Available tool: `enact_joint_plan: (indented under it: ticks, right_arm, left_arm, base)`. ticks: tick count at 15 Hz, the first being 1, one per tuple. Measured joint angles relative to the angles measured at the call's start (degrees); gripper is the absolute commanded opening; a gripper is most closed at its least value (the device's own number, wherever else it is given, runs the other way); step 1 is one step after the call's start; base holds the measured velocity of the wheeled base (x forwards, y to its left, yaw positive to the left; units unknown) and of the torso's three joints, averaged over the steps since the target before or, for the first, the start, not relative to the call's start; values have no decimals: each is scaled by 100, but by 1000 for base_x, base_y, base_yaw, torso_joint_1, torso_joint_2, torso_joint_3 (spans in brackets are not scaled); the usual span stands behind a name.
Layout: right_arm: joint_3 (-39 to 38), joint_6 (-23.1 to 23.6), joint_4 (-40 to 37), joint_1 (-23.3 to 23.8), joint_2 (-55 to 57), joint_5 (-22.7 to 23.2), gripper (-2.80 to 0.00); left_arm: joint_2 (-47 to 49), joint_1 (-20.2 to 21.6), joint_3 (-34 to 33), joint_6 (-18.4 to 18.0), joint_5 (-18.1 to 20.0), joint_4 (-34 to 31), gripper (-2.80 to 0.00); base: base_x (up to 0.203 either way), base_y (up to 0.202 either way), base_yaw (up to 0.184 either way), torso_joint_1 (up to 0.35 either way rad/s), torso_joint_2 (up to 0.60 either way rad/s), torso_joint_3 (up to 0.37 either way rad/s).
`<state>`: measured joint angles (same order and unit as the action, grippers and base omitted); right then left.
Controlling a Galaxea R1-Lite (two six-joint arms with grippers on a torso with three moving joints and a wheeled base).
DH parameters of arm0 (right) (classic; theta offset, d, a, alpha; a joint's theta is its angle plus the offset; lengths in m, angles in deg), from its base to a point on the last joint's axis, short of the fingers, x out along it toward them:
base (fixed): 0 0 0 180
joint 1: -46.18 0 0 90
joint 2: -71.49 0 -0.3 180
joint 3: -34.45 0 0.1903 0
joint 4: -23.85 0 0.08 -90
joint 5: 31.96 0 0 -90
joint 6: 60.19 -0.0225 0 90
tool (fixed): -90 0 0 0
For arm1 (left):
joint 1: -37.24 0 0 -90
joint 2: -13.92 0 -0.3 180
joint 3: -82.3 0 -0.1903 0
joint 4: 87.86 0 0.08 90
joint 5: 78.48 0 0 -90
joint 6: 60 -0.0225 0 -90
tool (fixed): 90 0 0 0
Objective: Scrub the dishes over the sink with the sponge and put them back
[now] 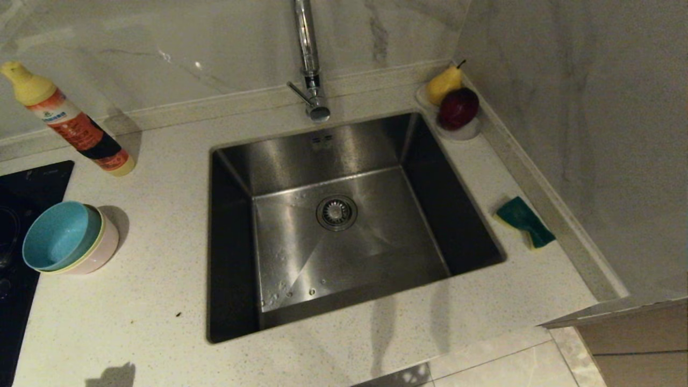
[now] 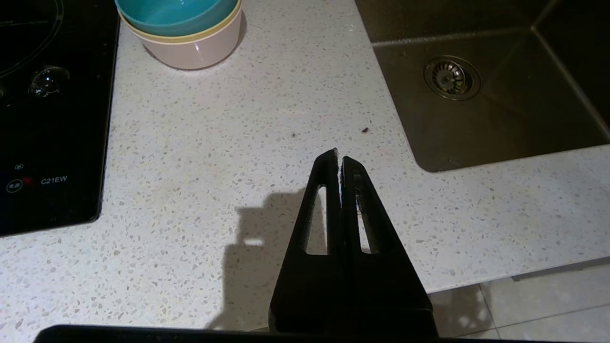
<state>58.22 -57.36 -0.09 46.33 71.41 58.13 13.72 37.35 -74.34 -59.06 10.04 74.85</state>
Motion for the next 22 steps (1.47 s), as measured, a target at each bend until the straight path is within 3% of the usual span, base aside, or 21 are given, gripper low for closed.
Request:
enact_joint_plan:
  ticks: [22]
  right_arm:
    - [-5,-66,13,0,0,0,-280]
  left_arm:
    - [5,-1,0,0,0,1,-280]
  base:
    - [0,0,0,0,0,0]
